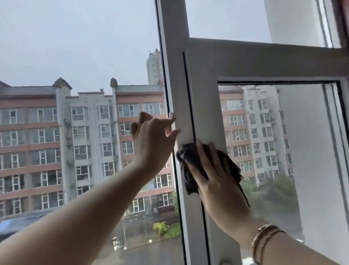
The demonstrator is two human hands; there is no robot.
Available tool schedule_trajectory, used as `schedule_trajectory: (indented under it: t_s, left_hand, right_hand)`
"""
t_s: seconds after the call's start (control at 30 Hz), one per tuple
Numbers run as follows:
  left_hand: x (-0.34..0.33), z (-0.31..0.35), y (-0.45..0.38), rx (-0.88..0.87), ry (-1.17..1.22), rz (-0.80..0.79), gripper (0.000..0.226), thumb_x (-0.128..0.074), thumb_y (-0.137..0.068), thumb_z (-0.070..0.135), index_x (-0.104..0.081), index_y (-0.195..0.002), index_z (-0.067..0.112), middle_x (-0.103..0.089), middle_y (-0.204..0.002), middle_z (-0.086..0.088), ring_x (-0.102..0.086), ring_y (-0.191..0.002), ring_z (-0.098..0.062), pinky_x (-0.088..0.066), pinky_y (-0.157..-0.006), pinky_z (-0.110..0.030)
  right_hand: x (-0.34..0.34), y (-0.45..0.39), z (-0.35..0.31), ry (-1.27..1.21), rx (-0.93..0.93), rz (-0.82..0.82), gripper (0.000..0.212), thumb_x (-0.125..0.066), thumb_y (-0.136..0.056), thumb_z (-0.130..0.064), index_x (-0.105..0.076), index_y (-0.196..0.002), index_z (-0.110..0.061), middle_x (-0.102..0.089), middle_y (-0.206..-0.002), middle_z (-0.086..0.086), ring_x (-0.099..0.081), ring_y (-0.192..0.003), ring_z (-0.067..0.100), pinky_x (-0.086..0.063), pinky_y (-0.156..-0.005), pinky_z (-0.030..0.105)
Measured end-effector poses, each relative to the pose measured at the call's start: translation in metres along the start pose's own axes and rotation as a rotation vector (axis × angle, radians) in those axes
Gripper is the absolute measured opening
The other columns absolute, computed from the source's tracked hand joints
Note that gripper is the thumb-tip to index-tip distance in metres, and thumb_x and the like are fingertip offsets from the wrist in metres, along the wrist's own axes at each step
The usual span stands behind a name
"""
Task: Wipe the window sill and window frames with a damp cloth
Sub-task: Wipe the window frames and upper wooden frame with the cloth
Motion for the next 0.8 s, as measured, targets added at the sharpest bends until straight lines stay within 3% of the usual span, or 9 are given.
schedule_trajectory:
  t_s: [0.1, 0.2, 0.3, 0.37, 0.53, 0.67, 0.8]
  left_hand:
    - [0.023, 0.002, -0.04, 0.01, -0.012, 0.057, 0.026, -0.064, -0.087, 0.036, -0.071, -0.109, 0.025, -0.073, -0.089, 0.009, -0.051, -0.101, -0.018, -0.018, -0.073, -0.03]
    - [0.046, 0.017, -0.105, 0.076, -0.035, 0.115, 0.024, -0.062, -0.09, 0.028, -0.069, -0.112, 0.024, -0.072, -0.092, 0.008, -0.051, -0.102, -0.019, -0.017, -0.071, -0.029]
    - [0.057, 0.033, -0.152, 0.143, -0.079, 0.121, 0.025, -0.058, -0.092, 0.021, -0.067, -0.115, 0.026, -0.071, -0.096, 0.008, -0.045, -0.108, -0.019, -0.013, -0.069, -0.028]
    - [0.061, 0.041, -0.171, 0.168, -0.09, 0.098, 0.025, -0.057, -0.092, 0.019, -0.068, -0.112, 0.027, -0.071, -0.096, 0.008, -0.044, -0.108, -0.018, -0.013, -0.069, -0.027]
    - [0.074, 0.044, -0.18, 0.249, -0.048, 0.058, 0.022, -0.055, -0.091, 0.019, -0.071, -0.102, 0.031, -0.07, -0.088, 0.014, -0.044, -0.102, -0.014, -0.013, -0.068, -0.029]
    - [0.085, 0.04, -0.153, 0.265, -0.056, -0.056, 0.024, -0.055, -0.091, 0.017, -0.07, -0.104, 0.029, -0.07, -0.092, 0.014, -0.043, -0.097, -0.012, -0.013, -0.067, -0.031]
    - [0.098, 0.034, -0.139, 0.249, -0.041, -0.129, 0.024, -0.055, -0.09, 0.017, -0.07, -0.103, 0.029, -0.071, -0.091, 0.014, -0.051, -0.102, -0.02, -0.017, -0.07, -0.031]
  right_hand:
    - [0.024, -0.065, 0.014, -0.028, -0.019, 0.018, 0.085, -0.062, -0.081, 0.003, -0.021, -0.151, -0.021, 0.003, -0.159, 0.011, 0.002, -0.145, 0.038, -0.019, -0.112, 0.058]
    - [0.056, -0.159, 0.028, -0.056, -0.03, 0.026, 0.078, -0.055, -0.085, 0.003, -0.02, -0.151, -0.02, 0.006, -0.159, 0.012, 0.005, -0.144, 0.04, -0.013, -0.111, 0.061]
    - [0.073, -0.216, 0.042, -0.073, -0.023, -0.021, 0.077, -0.052, -0.087, 0.003, -0.017, -0.152, -0.022, 0.013, -0.158, 0.011, 0.009, -0.144, 0.038, -0.01, -0.113, 0.058]
    - [0.08, -0.228, 0.046, -0.07, 0.001, 0.0, 0.078, -0.057, -0.085, 0.0, -0.021, -0.151, -0.022, 0.007, -0.159, 0.012, 0.005, -0.145, 0.036, -0.013, -0.113, 0.057]
    - [0.068, -0.189, 0.036, -0.124, 0.013, 0.068, 0.077, -0.064, -0.082, -0.006, -0.028, -0.148, -0.017, -0.003, -0.159, 0.012, -0.002, -0.146, 0.036, -0.017, -0.113, 0.057]
    - [0.048, -0.128, 0.022, -0.106, -0.013, -0.072, 0.085, -0.07, -0.077, -0.006, -0.025, -0.149, -0.018, -0.005, -0.159, 0.012, -0.006, -0.145, 0.037, -0.016, -0.111, 0.057]
    - [0.054, -0.125, 0.021, -0.089, -0.005, -0.163, 0.086, -0.069, -0.079, -0.006, -0.022, -0.15, -0.021, -0.007, -0.159, 0.012, -0.007, -0.145, 0.037, -0.017, -0.111, 0.057]
Point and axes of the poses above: each hand's wrist, its own y-axis away from the middle knuckle, its own x-axis out of the back of the hand, z = x × y, the point moved 5 cm from there along -y, towards the middle knuckle
